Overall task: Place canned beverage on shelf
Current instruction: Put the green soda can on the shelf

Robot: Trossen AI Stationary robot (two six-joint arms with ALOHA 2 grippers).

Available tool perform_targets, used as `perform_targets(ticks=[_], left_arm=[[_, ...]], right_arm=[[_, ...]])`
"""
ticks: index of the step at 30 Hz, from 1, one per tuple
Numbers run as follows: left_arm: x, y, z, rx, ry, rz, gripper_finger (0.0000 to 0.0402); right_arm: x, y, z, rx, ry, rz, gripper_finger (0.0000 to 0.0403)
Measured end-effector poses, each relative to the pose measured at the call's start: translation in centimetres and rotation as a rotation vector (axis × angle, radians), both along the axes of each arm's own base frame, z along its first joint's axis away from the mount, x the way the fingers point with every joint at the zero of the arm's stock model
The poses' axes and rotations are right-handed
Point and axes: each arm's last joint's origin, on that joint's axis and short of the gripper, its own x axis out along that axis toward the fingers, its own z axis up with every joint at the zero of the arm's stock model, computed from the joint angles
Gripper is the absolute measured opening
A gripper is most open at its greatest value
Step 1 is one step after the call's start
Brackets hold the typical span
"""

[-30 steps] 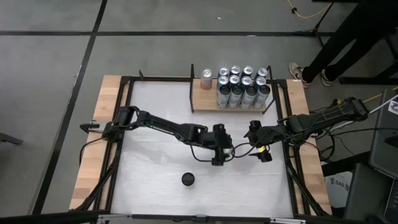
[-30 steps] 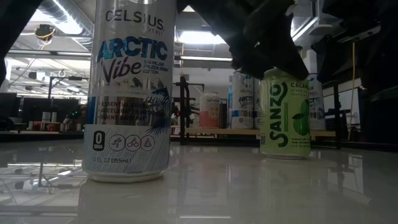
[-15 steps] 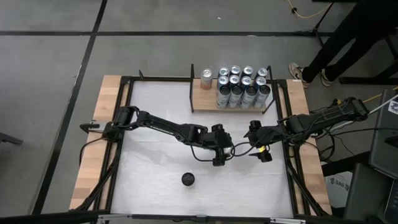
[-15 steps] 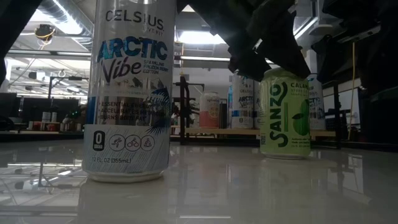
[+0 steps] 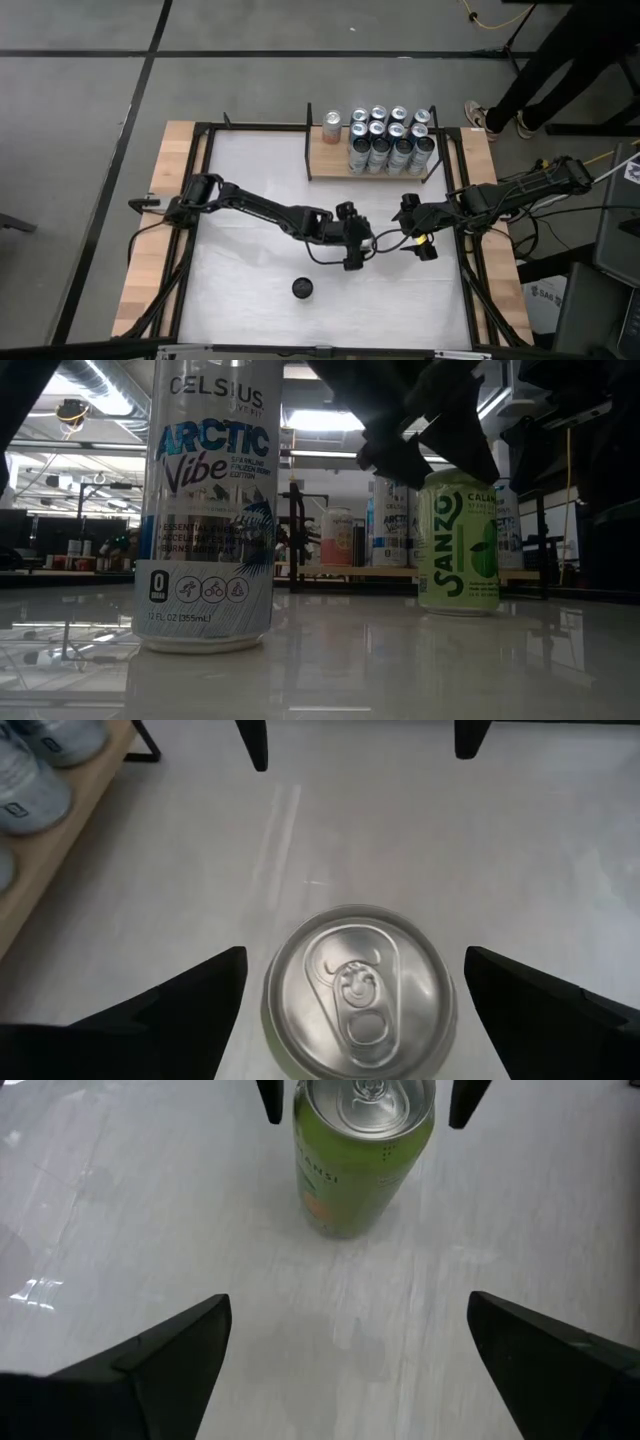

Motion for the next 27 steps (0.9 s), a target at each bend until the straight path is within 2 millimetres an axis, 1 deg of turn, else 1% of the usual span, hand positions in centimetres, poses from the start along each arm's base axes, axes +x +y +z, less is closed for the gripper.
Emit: perform_targets(ticks=[8, 13, 20, 27], left_arm=[[-0.3, -1.5, 0.1, 0.065, -0.015, 0.041, 0.0364], [-0.2, -1.4, -0.1, 0.013, -0.028, 0.092, 0.0364], [-0.1, -1.3, -0.8, 0.015, -0.013, 0.096, 0.0364], [-0.1, -1.3, -0.8, -0.015, -0.023, 0.135, 0.0363]], right_arm=[[0.0, 0.0, 0.0, 0.0, 0.0, 0.0, 0.0395], [0.0, 0.0, 0.0, 0.0, 0.0, 0.0, 0.0395], [0.0, 0.0, 0.0, 0.001, -0.002, 0.0, 0.0395], [0.0, 0.0, 0.0, 0.001, -0.004, 0.0, 0.0395]])
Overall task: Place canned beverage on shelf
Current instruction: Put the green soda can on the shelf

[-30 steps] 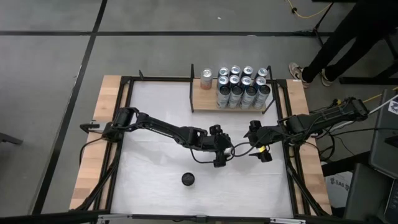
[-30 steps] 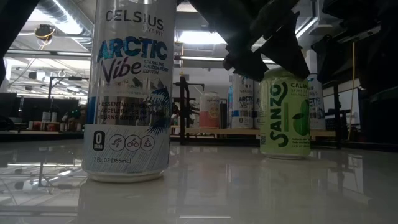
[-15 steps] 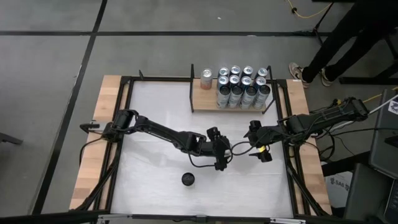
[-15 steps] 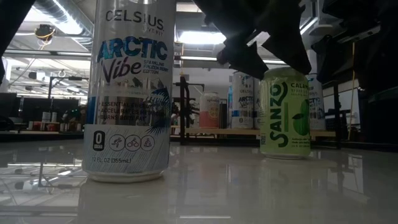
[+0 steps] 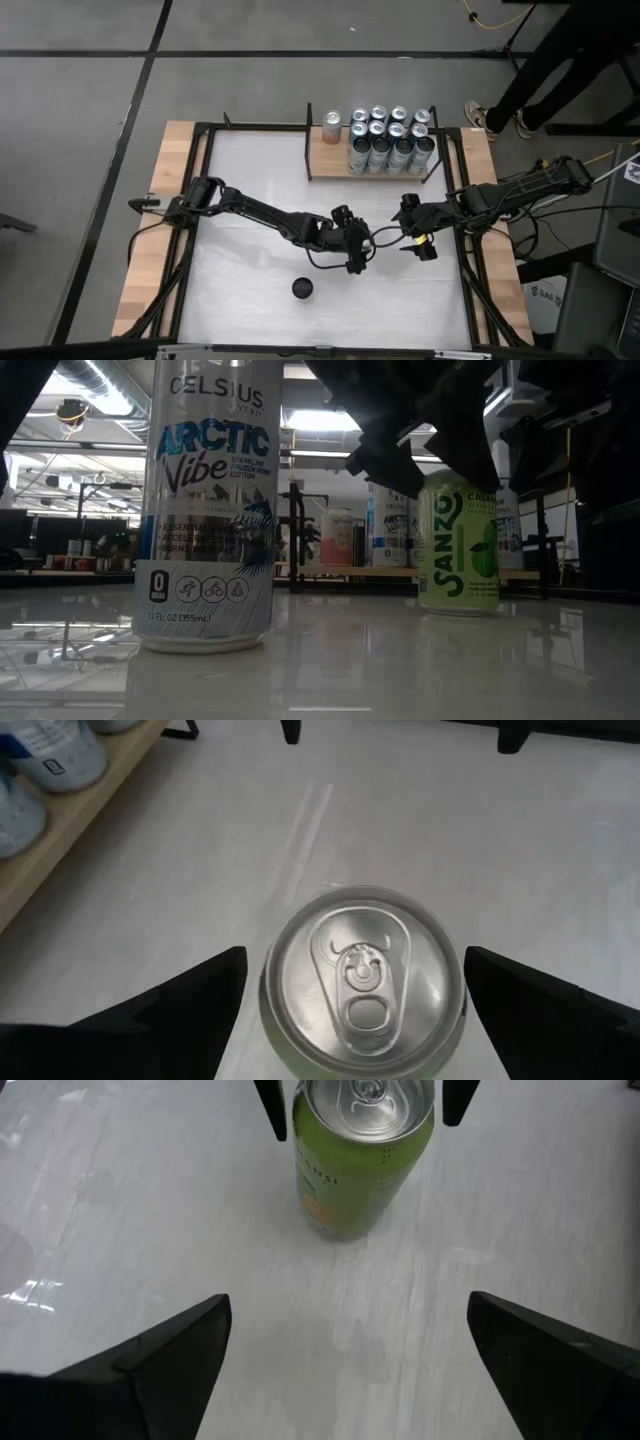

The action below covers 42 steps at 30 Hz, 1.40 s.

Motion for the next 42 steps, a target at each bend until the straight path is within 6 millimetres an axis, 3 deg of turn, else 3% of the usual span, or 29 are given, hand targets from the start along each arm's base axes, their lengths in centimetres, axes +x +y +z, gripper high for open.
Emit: perform_targets(ticks=[17, 42], left_arm=[[0.02, 0.02, 0.03, 0.007, -0.005, 0.005, 0.0271], [-0.05, 0.02, 0.65, -0.018, -0.017, -0.024, 0.0265]], right_arm=[[0.0, 0.0, 0.0, 0.0, 0.0, 0.0, 0.0395], [-0.01, 0.0, 0.0, 0.0, 0.0, 0.0, 0.0395]])
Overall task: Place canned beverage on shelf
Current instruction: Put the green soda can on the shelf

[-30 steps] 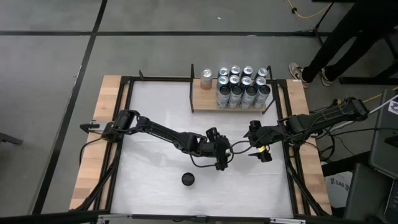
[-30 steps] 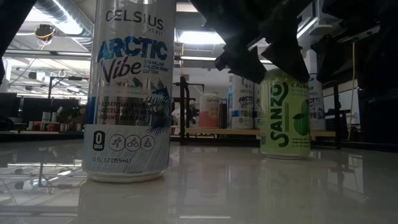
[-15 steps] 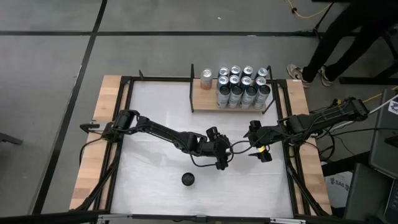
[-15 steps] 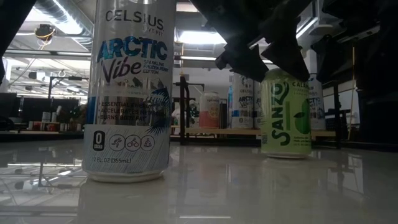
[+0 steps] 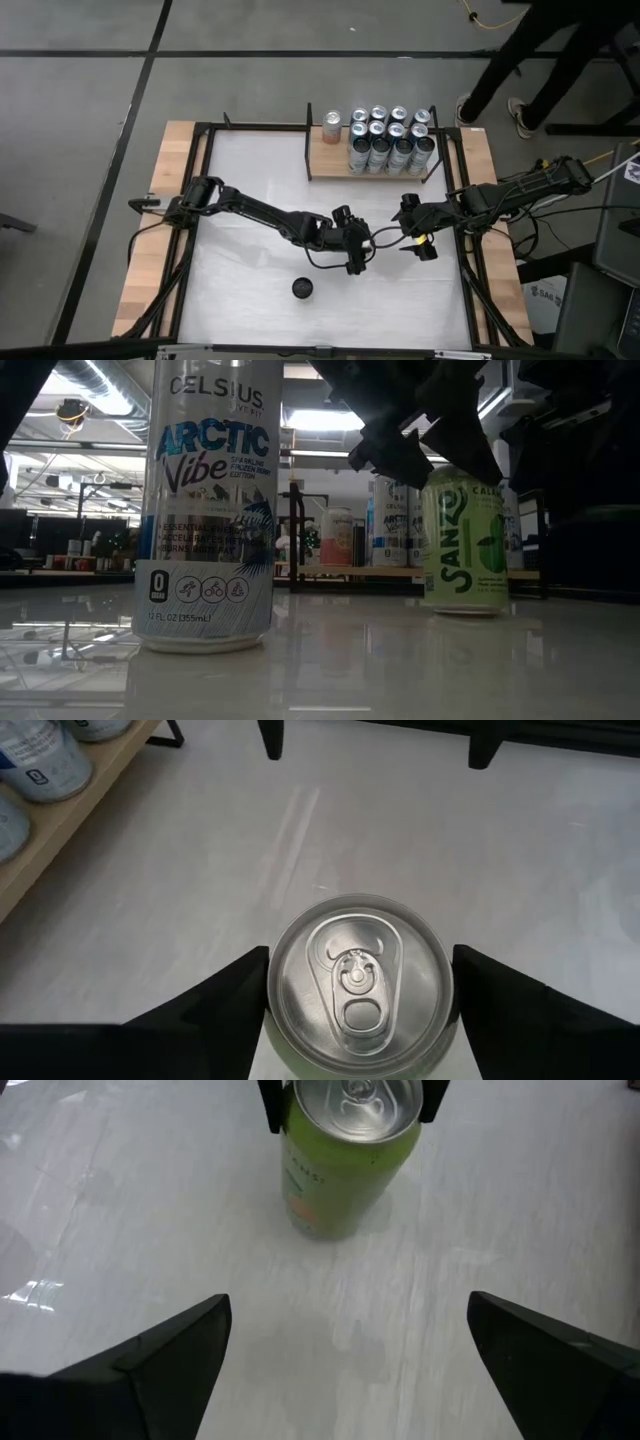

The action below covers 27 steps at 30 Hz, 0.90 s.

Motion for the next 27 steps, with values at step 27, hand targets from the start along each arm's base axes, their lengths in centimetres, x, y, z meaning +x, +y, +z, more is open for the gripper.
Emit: perform_targets(ticks=[27], left_arm=[[0.6, 4.7, 0.2, 0.056, 0.023, 0.021, 0.0265]], right_arm=[[0.0, 0.0, 0.0, 0.0, 0.0, 0.0, 0.0395]])
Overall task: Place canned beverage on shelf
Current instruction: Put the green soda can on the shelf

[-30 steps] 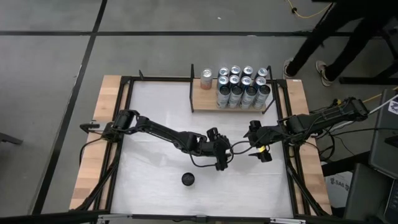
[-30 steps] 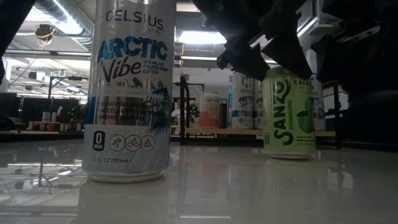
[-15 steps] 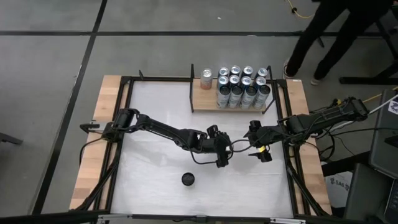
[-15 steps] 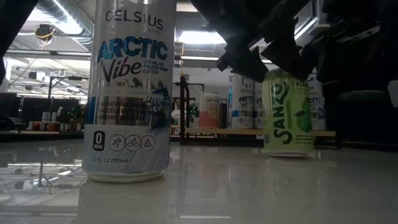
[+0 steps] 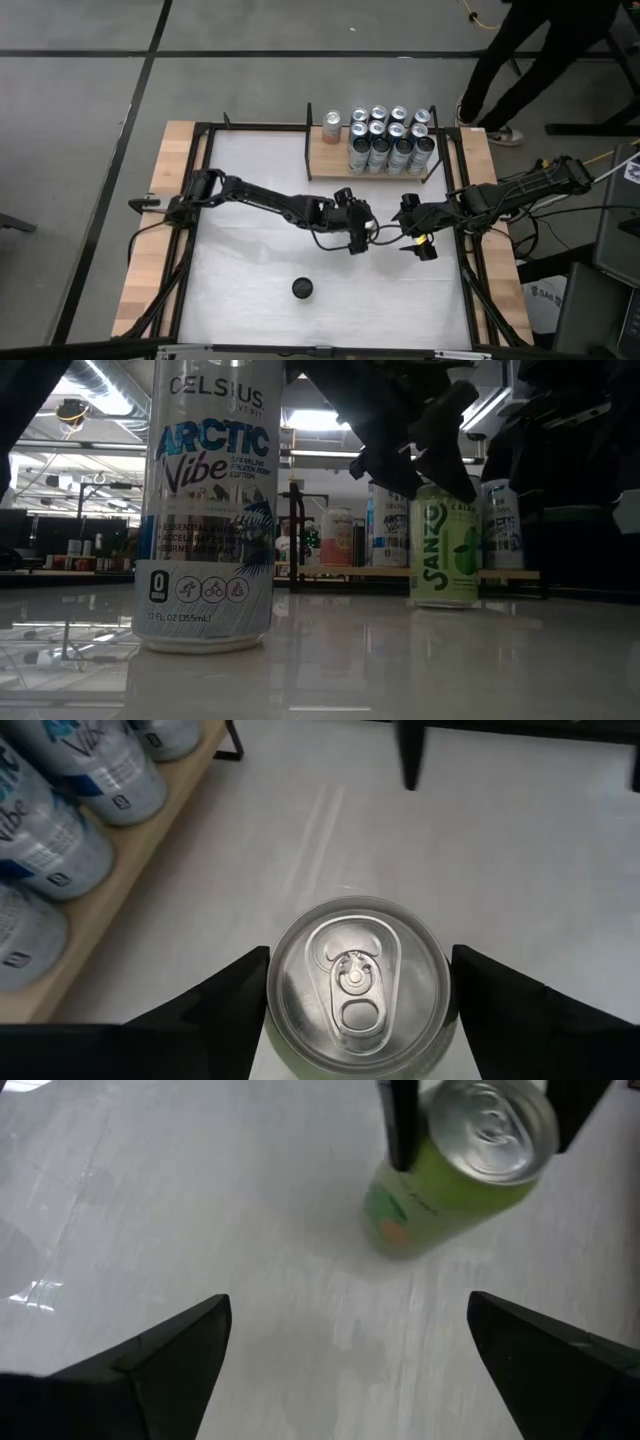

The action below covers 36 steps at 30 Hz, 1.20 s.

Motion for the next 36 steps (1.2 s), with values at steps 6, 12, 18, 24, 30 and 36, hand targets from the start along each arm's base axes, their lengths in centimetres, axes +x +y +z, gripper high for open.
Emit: perform_targets(ticks=[6, 12, 18, 24, 30, 36], left_arm=[[-0.1, 1.3, 0.6, 0.014, 0.0, -0.001, 0.0265], [-0.8, 2.6, 2.8, 0.026, -0.03, 0.009, 0.0265], [-1.8, 3.8, 5.5, 0.051, -0.064, 0.008, 0.0264], [-3.0, 5.4, 7.6, 0.09, -0.064, 0.014, 0.0262], [-4.5, 7.3, 10.3, 0.138, -0.091, 0.025, 0.0262], [-5.3, 9.2, 10.8, 0.116, -0.068, 0.03, 0.0256]], right_arm=[[0.0, 0.0, 0.0, 0.0, 0.0, 0.0, 0.0395], [0.0, 0.0, 0.0, -0.006, 0.001, 0.007, 0.0395], [0.0, 0.0, 0.0, -0.015, -0.002, 0.02, 0.0395], [0.0, 0.0, 0.0, -0.015, -0.002, 0.02, 0.0395], [0.0, 0.0, 0.0, -0.015, -0.003, 0.021, 0.0395], [0.0, 0.0, 0.0, -0.015, -0.003, 0.021, 0.0395]])
